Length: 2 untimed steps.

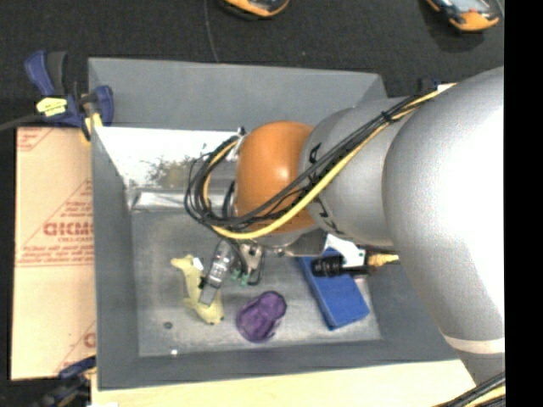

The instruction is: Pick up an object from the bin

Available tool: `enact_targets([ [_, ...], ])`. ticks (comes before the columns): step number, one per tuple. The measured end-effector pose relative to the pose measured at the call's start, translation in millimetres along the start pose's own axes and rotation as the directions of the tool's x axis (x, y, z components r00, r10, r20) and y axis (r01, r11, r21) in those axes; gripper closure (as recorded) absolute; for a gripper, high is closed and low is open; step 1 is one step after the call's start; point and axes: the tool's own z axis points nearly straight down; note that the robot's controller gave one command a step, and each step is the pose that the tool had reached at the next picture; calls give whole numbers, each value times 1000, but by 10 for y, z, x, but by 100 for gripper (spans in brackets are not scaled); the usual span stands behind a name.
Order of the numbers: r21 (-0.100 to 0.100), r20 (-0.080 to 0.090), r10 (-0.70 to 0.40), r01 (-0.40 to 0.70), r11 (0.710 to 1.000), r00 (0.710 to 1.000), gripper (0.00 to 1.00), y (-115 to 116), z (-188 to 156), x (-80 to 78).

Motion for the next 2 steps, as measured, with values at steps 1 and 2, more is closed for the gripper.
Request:
enact_targets([
  [1,-6,5,-43,43,999,999,0,-52,728,-85],
  [2,-12,12,2,-2,1000,1000,100,-27,711,-19],
])
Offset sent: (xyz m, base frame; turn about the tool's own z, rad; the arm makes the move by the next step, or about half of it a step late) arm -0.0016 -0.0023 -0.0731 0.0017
